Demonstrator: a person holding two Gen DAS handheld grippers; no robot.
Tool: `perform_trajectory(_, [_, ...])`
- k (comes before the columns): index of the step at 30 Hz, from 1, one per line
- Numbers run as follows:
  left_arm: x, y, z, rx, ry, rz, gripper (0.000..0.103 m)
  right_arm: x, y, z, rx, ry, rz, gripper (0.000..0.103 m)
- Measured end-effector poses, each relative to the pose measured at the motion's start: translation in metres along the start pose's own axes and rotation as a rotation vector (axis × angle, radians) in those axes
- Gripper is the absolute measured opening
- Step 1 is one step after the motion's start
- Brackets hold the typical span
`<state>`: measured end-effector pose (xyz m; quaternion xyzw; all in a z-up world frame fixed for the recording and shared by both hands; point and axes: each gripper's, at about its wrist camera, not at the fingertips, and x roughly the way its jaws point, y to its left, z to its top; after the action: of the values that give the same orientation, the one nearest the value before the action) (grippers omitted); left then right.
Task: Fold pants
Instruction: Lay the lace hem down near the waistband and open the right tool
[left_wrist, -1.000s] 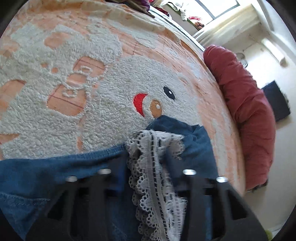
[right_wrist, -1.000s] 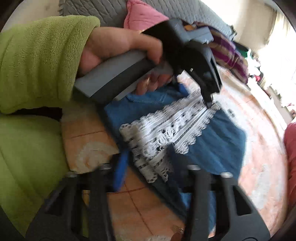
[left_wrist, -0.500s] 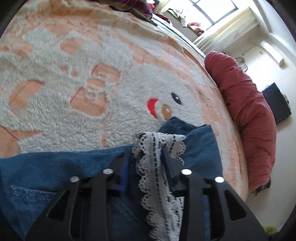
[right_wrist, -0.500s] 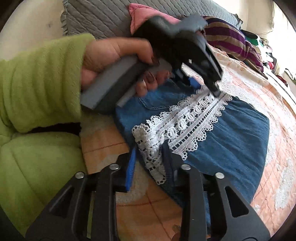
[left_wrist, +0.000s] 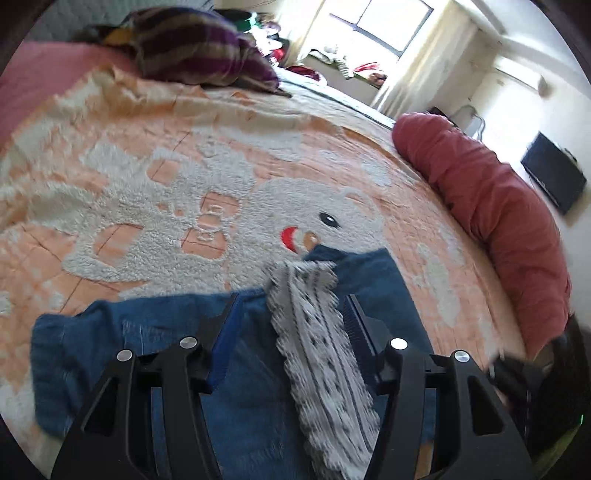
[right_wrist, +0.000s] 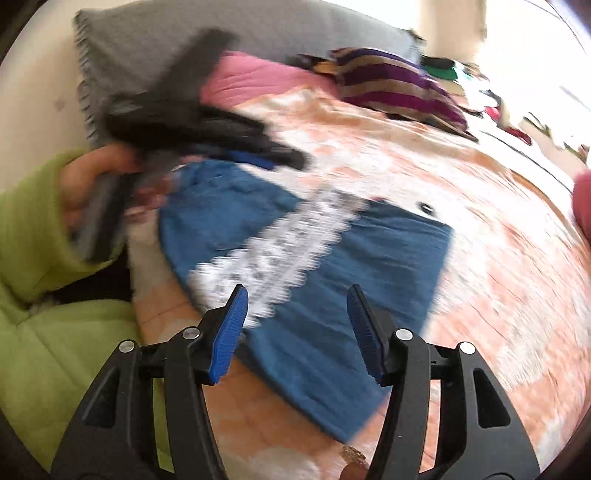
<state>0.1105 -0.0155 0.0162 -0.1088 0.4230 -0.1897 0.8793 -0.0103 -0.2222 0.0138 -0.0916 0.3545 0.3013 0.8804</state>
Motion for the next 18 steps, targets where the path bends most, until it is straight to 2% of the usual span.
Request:
perform_trajectory(3, [-0.013, -0.013, -0.015, 0.054, -0.002, 0.008, 0.054, -0.002, -0.014, -0.006, 0.025, 0.000, -0.028, 0.052])
perform_trajectory(7, [-0.018, -0.039, -0.041, 0.147, 0.034, -0.006, 0.050, 0.005, -0.015, -0.011, 0.023, 0.016, 0.006, 0.052])
perform_trajectory(9, [-0.012, -0.051, -0.053, 0.190, 0.064, -0.017, 0.043, 0.014, -0.013, -0.014, 0.020, 0.056, 0.022, 0.052])
perform_trajectory(12, [0.002, -0.064, -0.070, 0.248, 0.128, -0.003, 0.043, 0.025, -0.015, -0.023, 0.022, 0.133, -0.004, 0.052])
perform_trajectory(13, [0.009, -0.066, -0.075, 0.269, 0.155, 0.025, 0.044, 0.030, -0.020, -0.029, 0.034, 0.168, -0.017, 0.051])
perform_trajectory(15, [0.020, -0.062, -0.085, 0.273, 0.205, 0.051, 0.045, 0.031, -0.031, -0.039, 0.090, 0.172, 0.003, 0.050])
perform_trajectory(18, [0.025, -0.058, -0.088, 0.271, 0.213, 0.047, 0.045, 0.030, -0.034, -0.045, 0.104, 0.156, 0.016, 0.050])
